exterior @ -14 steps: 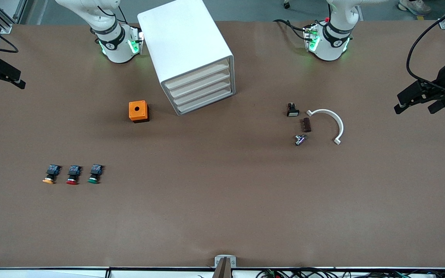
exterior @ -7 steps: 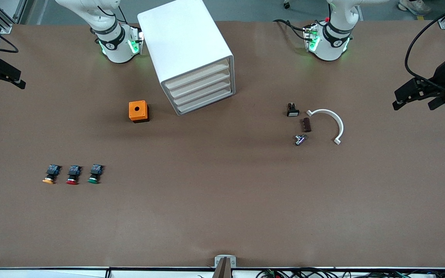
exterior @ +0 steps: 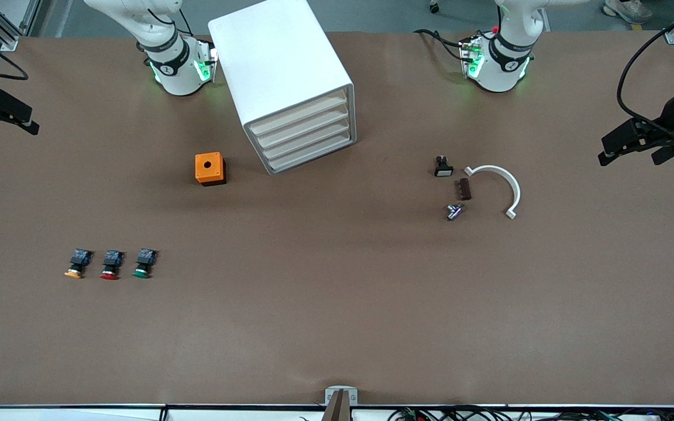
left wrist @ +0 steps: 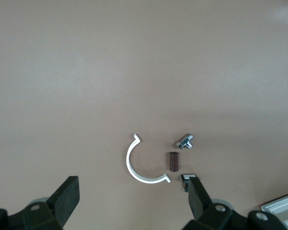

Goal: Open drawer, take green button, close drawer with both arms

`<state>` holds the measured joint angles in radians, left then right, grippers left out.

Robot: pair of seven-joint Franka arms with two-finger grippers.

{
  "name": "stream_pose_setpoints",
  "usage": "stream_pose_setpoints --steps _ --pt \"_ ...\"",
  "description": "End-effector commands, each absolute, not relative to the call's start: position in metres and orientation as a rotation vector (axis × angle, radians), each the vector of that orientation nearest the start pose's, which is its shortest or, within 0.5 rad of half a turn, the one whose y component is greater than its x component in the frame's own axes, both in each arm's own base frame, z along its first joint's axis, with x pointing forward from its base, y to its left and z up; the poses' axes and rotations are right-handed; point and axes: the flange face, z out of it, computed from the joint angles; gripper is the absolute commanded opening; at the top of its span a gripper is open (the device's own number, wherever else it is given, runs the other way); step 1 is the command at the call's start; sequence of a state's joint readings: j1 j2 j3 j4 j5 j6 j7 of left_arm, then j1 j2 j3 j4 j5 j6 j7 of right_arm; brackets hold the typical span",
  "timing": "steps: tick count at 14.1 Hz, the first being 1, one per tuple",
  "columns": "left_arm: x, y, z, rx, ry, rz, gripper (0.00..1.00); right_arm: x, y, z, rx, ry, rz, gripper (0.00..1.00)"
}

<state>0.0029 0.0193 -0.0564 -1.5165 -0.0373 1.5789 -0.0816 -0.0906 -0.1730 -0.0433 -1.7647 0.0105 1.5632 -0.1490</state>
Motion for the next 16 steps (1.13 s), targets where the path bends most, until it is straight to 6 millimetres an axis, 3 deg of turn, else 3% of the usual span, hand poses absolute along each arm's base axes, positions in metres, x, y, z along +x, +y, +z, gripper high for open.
stream_pose_setpoints --steps 1,6,16 --pt "0.562 -0.034 0.645 -3.171 -0.042 -0.055 1.00 0.486 -0.066 0.626 -3.122 -0.042 0.027 1.00" --pt "0.563 -0.042 0.634 -3.170 -0.018 0.018 1.00 0.486 -0.065 0.626 -3.122 -0.044 0.027 1.00" --pt "0.562 -0.042 0.635 -3.169 -0.008 0.013 1.00 0.486 -0.066 0.625 -3.122 -0.042 0.032 1.00"
